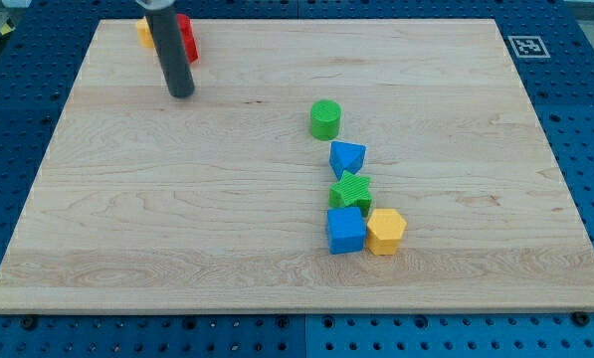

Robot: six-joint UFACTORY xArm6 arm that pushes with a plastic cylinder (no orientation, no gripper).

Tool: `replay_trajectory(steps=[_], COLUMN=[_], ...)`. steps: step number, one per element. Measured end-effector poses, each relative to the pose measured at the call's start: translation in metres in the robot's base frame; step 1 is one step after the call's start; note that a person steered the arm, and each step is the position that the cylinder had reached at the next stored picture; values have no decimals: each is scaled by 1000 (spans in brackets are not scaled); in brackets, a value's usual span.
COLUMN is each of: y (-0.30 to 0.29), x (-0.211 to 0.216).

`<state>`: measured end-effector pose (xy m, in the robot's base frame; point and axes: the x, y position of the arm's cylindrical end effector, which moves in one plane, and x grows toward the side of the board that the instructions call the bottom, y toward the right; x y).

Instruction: Point your arm at the yellow hexagon

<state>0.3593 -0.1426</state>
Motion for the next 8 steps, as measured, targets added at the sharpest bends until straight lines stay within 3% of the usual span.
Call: replay_trajectory(steps=[2, 4, 6, 8], y=[78, 154, 114, 145], x=[60, 66, 60, 75])
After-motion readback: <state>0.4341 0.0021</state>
